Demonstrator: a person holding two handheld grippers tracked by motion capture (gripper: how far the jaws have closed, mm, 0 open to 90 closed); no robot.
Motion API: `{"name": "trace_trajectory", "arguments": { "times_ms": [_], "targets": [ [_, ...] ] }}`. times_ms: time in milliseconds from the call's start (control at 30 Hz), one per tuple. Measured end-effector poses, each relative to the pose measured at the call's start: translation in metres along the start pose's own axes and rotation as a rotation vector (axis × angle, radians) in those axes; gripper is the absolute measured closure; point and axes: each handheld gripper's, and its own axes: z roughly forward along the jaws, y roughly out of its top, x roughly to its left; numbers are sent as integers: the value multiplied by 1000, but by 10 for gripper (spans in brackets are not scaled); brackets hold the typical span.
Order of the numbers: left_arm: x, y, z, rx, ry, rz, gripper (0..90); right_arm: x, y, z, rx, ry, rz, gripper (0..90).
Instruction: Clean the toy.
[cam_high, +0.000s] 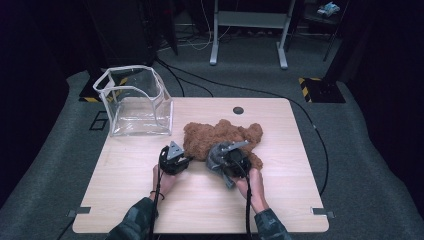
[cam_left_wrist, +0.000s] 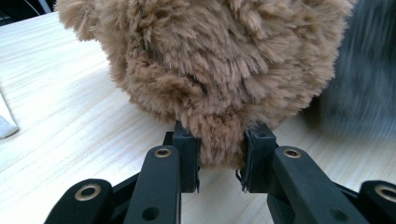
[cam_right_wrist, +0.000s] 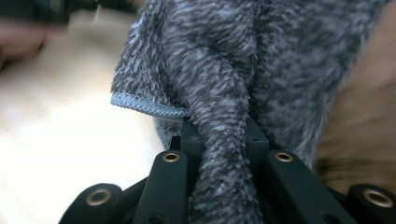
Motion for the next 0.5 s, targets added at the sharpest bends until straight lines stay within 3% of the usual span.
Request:
{"name": "trace_trajectory", "arguments": {
  "times_ms": [67,100,233,367,500],
  "targets": [
    [0,0,0,0,0,0,719,-4,6,-11,-63,-41,6,768],
    [0,0,0,0,0,1,719,-4,9,-14,-68,-82,2,768],
    [0,0,0,-1,2,4,720,-5,9,-2,2,-169,-42,770],
    [-1,0,1,0,6,1,720,-2,-5,20,58,-138,-34,771],
    [-1,0,1,3,7,3,722,3,-12,30,50,-34,16,772]
  ]
}}
